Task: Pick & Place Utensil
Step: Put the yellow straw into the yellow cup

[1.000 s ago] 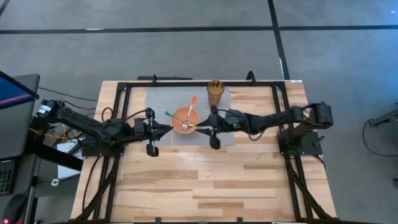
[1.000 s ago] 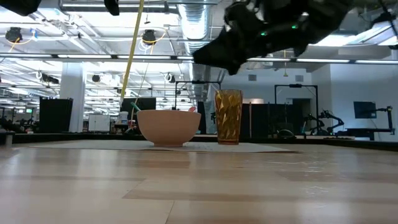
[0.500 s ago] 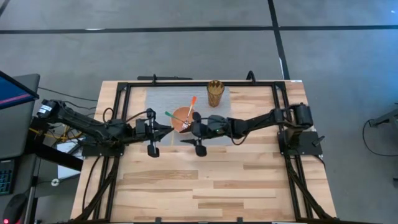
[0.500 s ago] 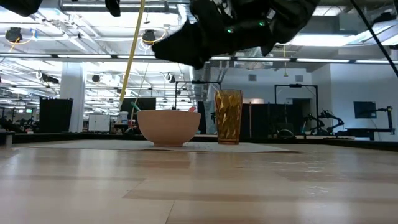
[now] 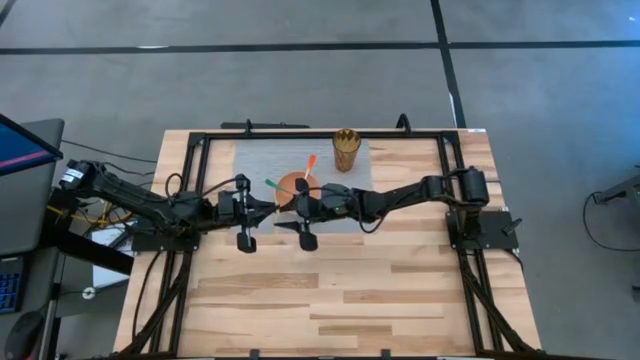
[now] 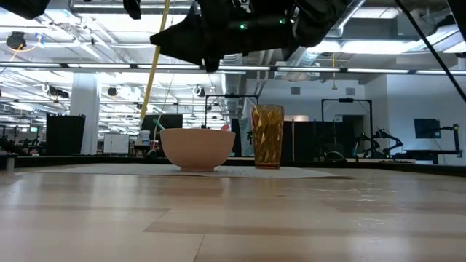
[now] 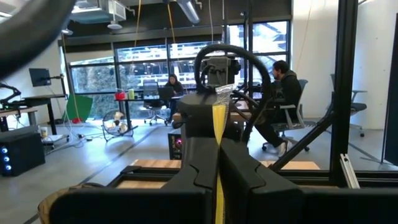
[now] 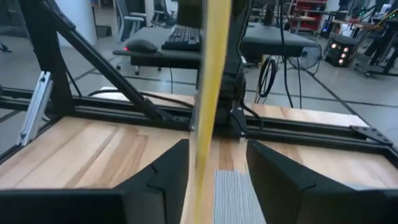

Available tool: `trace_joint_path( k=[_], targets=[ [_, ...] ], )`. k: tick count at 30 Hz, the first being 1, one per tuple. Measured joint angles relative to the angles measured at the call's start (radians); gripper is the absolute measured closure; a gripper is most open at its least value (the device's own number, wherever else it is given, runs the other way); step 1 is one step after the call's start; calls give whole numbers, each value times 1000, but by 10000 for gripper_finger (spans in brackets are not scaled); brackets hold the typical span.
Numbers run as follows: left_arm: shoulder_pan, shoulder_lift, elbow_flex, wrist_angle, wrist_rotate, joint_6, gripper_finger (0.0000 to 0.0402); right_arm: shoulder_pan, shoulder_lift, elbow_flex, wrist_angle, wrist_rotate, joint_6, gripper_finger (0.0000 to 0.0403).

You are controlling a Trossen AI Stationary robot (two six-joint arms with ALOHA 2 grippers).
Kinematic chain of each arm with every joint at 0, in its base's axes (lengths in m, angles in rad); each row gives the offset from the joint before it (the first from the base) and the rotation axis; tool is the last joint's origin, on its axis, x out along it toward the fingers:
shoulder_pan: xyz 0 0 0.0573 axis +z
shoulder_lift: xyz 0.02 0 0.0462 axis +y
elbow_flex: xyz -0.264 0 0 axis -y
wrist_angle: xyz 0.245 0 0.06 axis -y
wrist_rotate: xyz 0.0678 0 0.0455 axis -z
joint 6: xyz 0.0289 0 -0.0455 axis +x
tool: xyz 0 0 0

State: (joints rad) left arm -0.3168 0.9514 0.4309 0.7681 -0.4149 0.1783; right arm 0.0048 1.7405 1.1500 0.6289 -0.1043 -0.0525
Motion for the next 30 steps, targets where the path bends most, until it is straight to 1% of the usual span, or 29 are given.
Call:
trace_joint_path(
  k=[11,20,23,30],
  targets=[
    [0,0,0,0,0,0,389,0,-11,1,4,0,0,337],
    [0,0,0,0,0,0,389,0,-12,1,5,0,0,394],
    [0,0,0,0,0,0,389,0,-12,1,5,0,0,400],
    [0,0,0,0,0,0,389,0,-12,1,5,0,0,391]
  ],
)
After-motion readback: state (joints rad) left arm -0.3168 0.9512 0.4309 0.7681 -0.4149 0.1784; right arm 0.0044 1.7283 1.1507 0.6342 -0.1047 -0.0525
